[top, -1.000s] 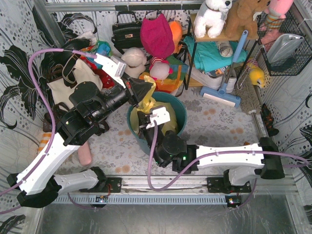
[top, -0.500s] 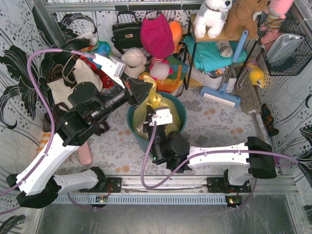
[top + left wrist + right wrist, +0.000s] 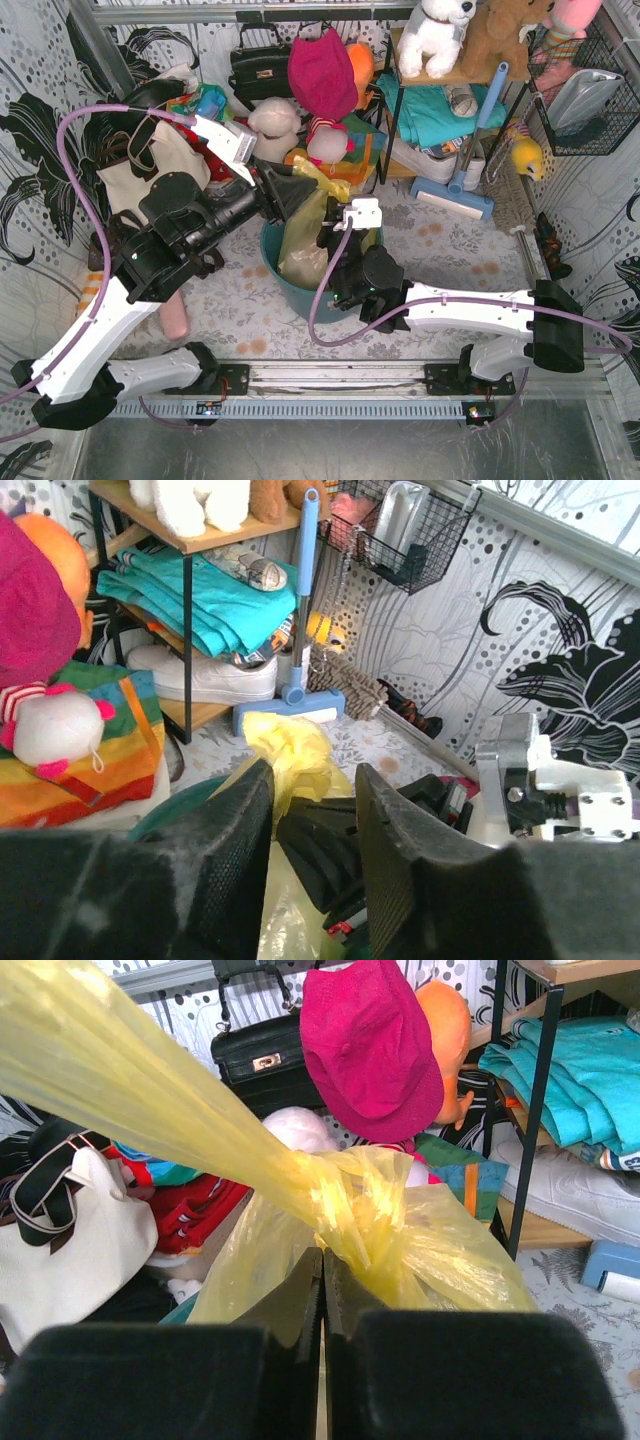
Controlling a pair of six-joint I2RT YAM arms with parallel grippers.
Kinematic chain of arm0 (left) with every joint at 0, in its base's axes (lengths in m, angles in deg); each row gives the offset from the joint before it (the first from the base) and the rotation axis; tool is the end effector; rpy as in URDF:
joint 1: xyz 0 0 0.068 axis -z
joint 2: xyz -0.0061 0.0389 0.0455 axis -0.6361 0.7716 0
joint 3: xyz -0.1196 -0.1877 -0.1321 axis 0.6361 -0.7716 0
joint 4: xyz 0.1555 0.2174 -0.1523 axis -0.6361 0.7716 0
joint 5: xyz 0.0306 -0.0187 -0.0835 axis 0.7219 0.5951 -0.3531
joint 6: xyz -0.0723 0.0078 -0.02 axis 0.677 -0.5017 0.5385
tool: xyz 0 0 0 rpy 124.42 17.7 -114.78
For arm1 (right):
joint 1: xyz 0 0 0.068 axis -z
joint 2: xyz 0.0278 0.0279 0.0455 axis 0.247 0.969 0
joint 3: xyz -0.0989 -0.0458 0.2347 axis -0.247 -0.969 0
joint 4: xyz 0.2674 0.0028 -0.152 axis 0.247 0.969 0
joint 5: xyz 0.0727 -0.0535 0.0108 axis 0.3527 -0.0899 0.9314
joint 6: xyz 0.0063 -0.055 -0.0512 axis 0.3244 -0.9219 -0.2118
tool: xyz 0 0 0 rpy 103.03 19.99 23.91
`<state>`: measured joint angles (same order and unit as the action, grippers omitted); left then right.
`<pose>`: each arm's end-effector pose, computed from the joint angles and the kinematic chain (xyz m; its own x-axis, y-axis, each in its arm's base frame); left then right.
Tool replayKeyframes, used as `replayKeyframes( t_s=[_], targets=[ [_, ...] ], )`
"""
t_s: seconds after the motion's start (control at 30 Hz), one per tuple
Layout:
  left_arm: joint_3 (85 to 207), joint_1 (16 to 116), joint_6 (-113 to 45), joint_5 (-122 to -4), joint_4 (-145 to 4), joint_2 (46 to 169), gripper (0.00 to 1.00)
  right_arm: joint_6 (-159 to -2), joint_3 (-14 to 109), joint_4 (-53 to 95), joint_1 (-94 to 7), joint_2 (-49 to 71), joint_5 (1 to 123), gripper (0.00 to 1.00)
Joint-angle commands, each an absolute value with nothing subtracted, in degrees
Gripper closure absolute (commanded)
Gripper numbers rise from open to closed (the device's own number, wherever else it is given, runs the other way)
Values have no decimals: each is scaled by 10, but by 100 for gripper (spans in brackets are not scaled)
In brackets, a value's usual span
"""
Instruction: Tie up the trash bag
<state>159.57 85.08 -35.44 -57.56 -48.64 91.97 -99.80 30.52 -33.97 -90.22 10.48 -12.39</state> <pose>0.1879 -0.1959 0.5236 -0.0690 -0.1892 -0.9795 0.7461 0.6419 -0.1766 0.1438 0.3329 0.3588 0.1705 0.3255 -0.9300 -0.1603 0.9404 0.2998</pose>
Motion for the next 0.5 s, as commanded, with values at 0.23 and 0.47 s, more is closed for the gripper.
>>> replayKeyframes(
  t_s=[0.23,0.47],
  targets=[
    [1528,828,-331,-321,-512,830,32,-947,305,-285,-897,68,-106,100],
    [1526,737,-294,-354,-452,836,33,-938,310,-267,-897,65,-109,100]
  ],
)
